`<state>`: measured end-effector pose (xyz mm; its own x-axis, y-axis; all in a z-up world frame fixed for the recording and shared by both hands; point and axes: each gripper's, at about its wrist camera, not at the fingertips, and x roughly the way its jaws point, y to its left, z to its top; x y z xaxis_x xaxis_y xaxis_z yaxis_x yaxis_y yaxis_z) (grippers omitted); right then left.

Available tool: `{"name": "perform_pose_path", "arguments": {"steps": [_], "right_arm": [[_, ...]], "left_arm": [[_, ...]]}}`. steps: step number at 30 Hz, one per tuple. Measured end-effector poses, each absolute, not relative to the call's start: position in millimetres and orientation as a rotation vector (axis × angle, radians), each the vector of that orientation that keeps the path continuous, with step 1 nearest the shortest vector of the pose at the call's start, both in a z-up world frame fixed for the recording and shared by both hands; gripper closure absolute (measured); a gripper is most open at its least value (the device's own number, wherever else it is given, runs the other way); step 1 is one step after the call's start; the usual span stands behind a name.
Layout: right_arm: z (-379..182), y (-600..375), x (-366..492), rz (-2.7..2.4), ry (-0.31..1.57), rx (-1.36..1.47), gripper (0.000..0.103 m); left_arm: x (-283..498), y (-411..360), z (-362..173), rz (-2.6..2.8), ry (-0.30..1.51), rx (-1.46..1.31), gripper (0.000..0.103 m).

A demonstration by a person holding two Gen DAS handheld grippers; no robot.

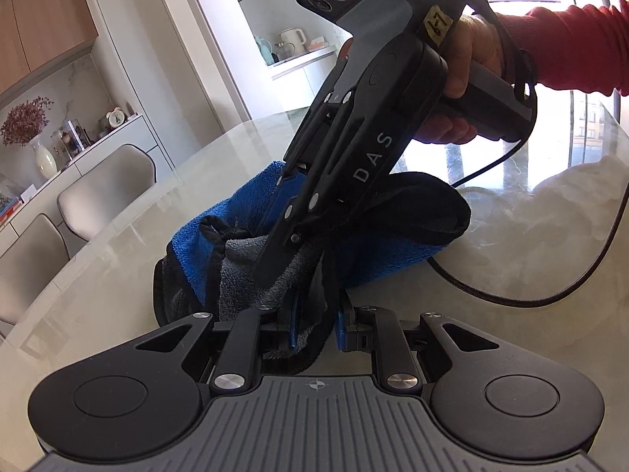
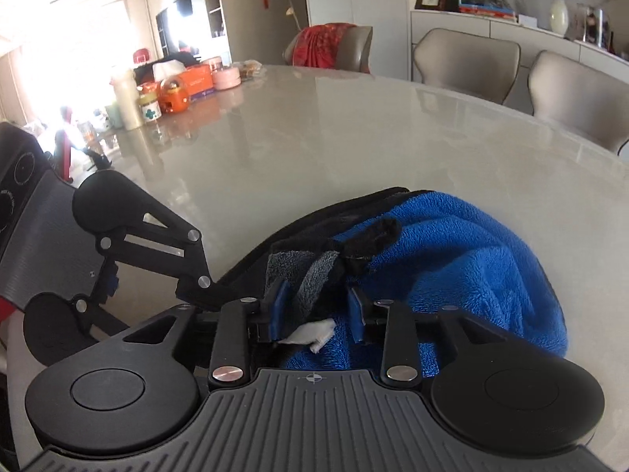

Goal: Fold towel

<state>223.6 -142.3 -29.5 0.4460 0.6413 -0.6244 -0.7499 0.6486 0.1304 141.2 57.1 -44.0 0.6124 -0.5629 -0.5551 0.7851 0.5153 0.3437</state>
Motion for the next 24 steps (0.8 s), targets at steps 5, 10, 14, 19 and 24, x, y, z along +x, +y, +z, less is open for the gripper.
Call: {"name": "perform_pose_path", "arguments": {"steps": [5,10,14,19,24], "right_arm": [[-20.9,-155.1,217.3,0.868,0.608,-0.086,0.091],[4.1,-202.0,211.2,0.760,0.494,0.051,0.091],[25.8,-251.7,205.1,0.635,0.423,0.139,0.091],[42.3,-310.8,193.8,0.475,0.365,0.257,0.091],[52.5,-343.9,179.2,0.405,0.322,0.339,0.091]], "left_arm": [[144.7,60.6,-40.5,-0.797,0.435,0.560,0.092],[147.5,73.5,-28.8,-0.728,0.421,0.477,0.099],[146.7,80.9,-14.1,-0.682,0.400,0.424,0.099],[143.3,88.8,9.0,-0.628,0.354,0.358,0.099],[138.9,91.3,43.1,-0.570,0.287,0.308,0.099]]}}
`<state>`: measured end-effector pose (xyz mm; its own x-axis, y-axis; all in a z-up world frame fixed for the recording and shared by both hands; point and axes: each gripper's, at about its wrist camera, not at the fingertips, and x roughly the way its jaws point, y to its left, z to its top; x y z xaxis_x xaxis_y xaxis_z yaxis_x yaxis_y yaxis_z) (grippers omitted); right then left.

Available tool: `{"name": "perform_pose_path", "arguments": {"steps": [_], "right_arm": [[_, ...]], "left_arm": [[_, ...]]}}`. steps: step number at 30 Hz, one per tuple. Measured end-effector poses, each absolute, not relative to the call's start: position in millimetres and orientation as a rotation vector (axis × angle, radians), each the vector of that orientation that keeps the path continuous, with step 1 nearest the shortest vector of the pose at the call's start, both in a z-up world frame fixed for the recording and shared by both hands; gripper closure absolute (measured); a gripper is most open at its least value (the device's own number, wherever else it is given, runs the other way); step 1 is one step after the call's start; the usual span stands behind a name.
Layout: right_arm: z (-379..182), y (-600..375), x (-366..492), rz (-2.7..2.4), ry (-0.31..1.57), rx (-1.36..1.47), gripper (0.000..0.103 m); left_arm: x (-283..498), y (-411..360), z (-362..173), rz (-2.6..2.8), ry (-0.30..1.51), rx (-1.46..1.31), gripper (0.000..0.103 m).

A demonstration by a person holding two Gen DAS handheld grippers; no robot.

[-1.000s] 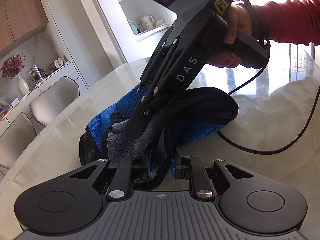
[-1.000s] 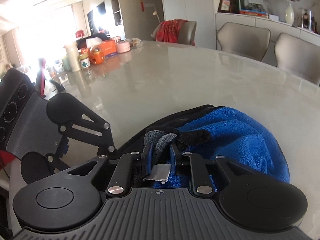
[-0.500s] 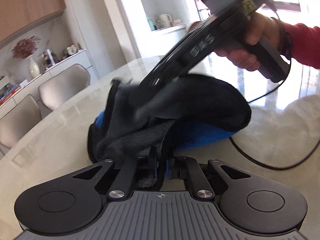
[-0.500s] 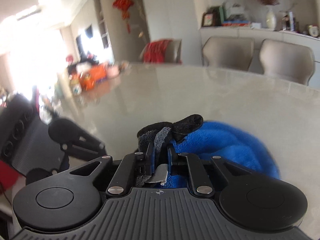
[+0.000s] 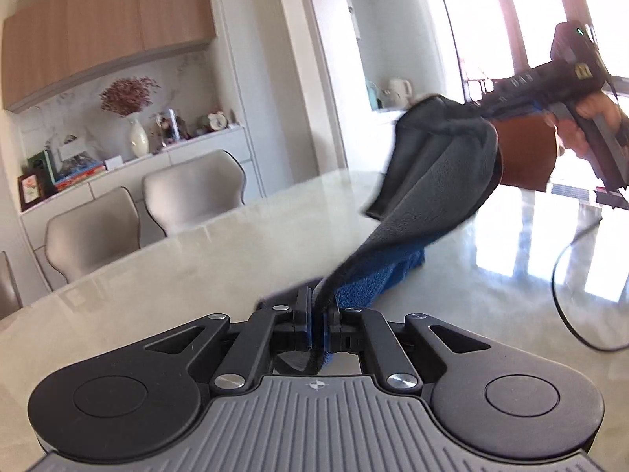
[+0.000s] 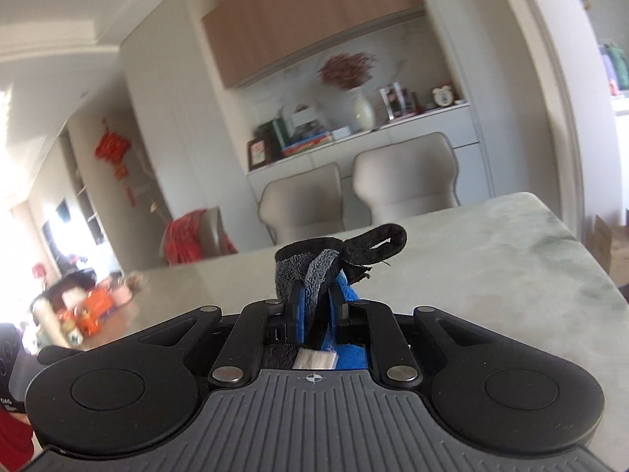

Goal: Fold towel

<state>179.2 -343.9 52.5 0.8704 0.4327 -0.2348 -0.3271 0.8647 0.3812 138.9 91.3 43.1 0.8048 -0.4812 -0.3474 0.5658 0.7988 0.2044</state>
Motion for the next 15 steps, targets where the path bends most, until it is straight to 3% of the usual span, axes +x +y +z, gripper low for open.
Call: {"name": "perform_pose_path", "arguments": {"steps": [8,15], "right_arm": [[83.9,-356.2,163.1,0.399,0.206,0.346,0.092],[64.5,-364.0,153.5,0.356,0.244,0.341,0.092]], "left_arm": [[139.9,88.5,92.6,-0.531,0.232,0.272,0.099],[135.9,80.5,83.7,-0.525,0.260,0.301,0.099]]}}
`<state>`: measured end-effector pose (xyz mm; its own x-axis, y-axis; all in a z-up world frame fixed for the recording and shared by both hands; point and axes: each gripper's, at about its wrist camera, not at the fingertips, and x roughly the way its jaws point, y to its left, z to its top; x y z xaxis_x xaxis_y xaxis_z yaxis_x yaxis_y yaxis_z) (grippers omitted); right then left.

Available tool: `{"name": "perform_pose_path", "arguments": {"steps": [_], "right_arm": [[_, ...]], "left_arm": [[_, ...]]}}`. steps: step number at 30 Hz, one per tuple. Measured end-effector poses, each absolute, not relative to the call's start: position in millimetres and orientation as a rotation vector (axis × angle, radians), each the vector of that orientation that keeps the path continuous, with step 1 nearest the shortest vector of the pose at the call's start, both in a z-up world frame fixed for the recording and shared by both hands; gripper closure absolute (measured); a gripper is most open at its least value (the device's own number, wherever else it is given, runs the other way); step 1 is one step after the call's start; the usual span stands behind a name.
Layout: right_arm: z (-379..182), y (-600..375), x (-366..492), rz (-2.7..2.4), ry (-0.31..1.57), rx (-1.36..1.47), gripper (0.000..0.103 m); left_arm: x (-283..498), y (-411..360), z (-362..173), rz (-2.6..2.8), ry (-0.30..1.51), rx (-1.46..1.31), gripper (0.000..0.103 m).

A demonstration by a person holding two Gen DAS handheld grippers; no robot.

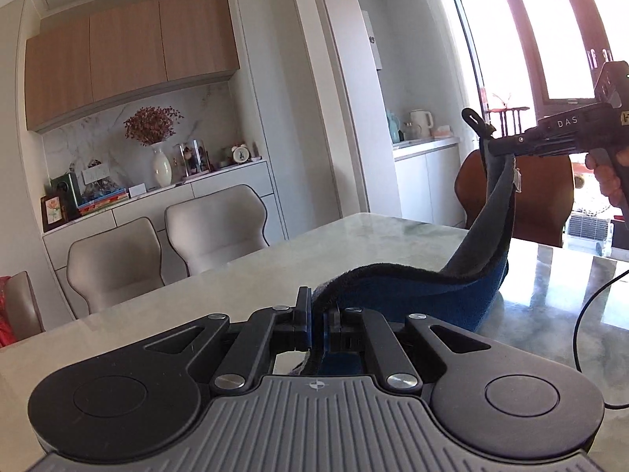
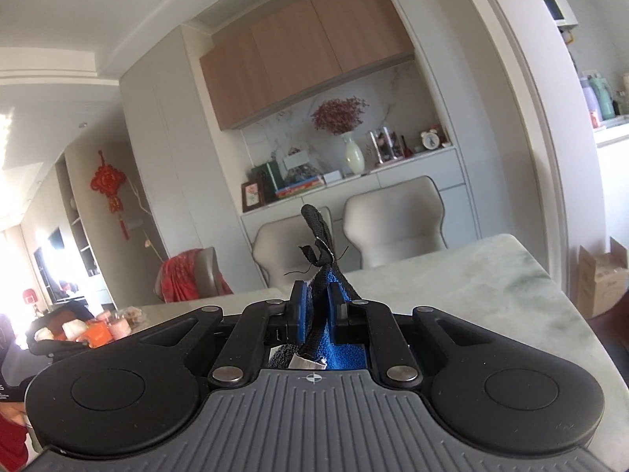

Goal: Fold towel

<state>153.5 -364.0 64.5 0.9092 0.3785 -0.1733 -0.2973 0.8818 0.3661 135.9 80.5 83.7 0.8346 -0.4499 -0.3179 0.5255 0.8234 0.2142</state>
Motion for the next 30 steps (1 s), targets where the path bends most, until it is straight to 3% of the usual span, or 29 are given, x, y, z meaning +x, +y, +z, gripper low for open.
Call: {"name": "perform_pose_path", "arguments": {"steps": [8,20,25,30], "right_arm": [[74.8,-381.8,172.1,0.337,0.200,0.444,0.092],[125.2,-371.1,281.7,0.367,0.094,0.530,0.092],[147.2,-368.9,300.6,0.376,0.046,0.532,0.092],[133.8,-366.0,280.5,0.384,0.054,0.510,0.092]], "left_arm": [[165.6,74.5,102.5,-0.467,0.226,0.294,0.099],[275.6,65.8,170.0,-0.324,0.173,0.285,0.099],[283.5,65.9,199.7,-0.275,0.117,0.303,0.099],[254.2,64.9,183.7,-0.320,0.104,0.352,0.098]]}}
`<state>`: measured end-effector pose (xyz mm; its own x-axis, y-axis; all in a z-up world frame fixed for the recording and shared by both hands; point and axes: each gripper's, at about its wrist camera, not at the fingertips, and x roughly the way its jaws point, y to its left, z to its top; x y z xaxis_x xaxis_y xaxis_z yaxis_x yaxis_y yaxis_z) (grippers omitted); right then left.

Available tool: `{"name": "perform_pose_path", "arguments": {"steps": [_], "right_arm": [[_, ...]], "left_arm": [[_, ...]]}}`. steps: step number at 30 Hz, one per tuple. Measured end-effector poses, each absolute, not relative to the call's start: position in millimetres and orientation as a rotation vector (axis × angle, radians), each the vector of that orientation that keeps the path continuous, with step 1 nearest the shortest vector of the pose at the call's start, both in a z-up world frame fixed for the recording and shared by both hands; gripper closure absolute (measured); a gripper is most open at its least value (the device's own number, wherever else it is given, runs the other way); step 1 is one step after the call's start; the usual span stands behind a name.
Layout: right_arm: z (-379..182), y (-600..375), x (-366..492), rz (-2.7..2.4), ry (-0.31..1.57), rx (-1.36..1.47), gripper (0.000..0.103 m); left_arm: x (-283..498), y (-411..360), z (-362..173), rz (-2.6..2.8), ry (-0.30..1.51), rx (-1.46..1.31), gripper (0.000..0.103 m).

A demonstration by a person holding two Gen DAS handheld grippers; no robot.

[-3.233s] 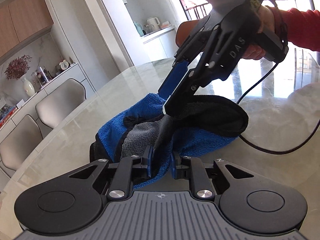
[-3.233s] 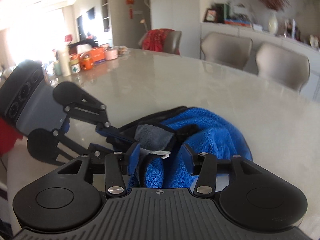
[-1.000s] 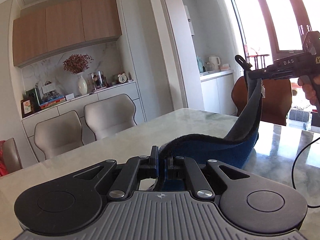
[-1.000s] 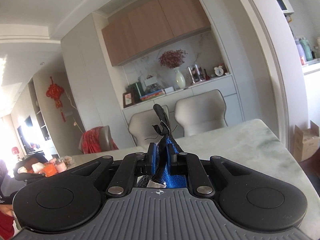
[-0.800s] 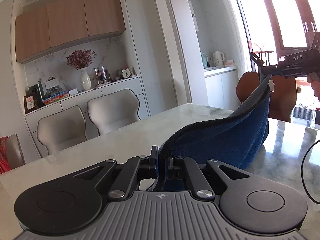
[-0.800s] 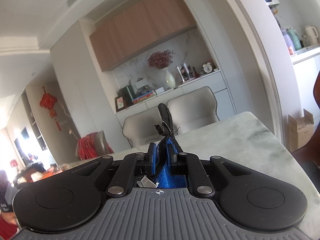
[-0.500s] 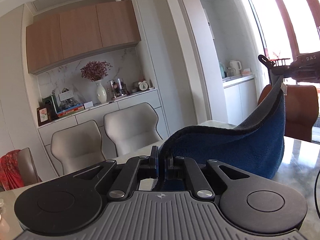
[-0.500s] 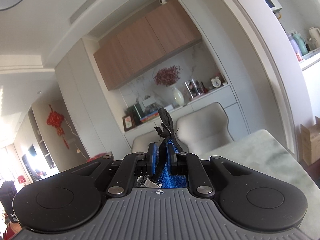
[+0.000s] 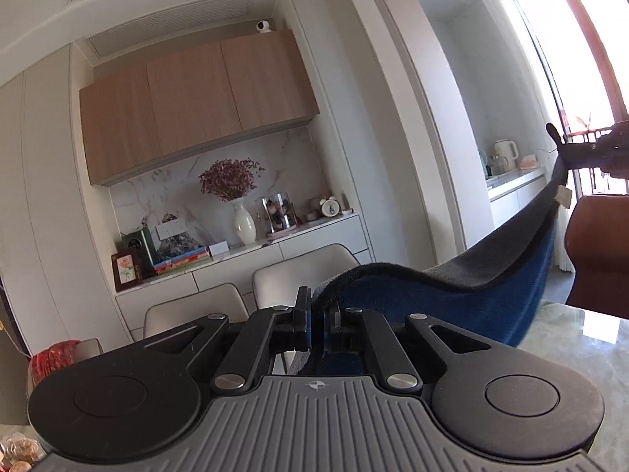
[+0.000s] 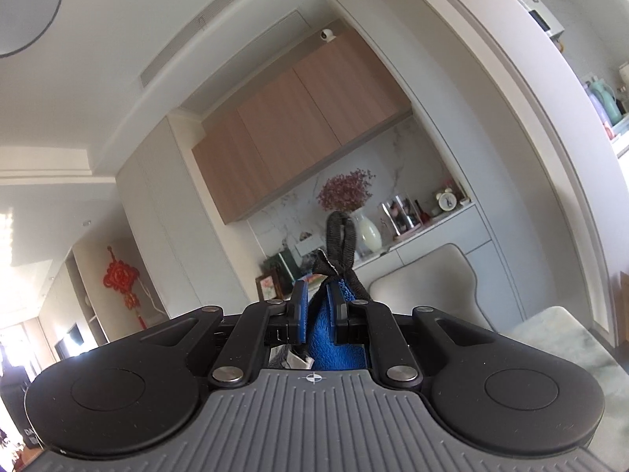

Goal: Fold towel

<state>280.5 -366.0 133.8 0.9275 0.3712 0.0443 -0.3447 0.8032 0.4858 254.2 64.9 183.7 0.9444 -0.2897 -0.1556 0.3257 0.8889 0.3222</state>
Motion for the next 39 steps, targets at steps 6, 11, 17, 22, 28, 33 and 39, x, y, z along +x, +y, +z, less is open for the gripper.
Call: {"name": "perform_pose_path", "arguments": {"steps": [6,11,17,22,28,33,39], "right_arm": [[59.3,-375.3,221.6,0.370,0.200,0.529,0.092],[8.5,-389.6,178.3,0.325,0.337,0.551,0.092],[-12.3,-370.6,174.7,0.342,0.526,0.361,0.071],[-26.9,-330.4,198.0,0.364,0.618,0.057,0.048],[-49.9,-321.4,228.2,0.319,0.671,-0.112,0.046],[-55.5,-322.6,224.6,0.388,0.666,-0.182,0.046],[-60.5,-314.7,229.0,0.433,0.695,-0.255,0.046]], "left_arm": [[201.0,66.1,94.5,-0.421,0.258,0.424,0.097],[165.4,74.2,29.0,-0.482,0.413,0.504,0.095],[146.1,87.3,6.8,-0.456,0.474,0.585,0.092],[146.7,90.3,5.6,-0.444,0.473,0.574,0.087],[145.8,85.6,0.6,-0.449,0.457,0.582,0.085],[143.8,87.0,-4.5,-0.466,0.454,0.573,0.083],[148.5,89.2,-10.1,-0.482,0.458,0.516,0.082]]}}
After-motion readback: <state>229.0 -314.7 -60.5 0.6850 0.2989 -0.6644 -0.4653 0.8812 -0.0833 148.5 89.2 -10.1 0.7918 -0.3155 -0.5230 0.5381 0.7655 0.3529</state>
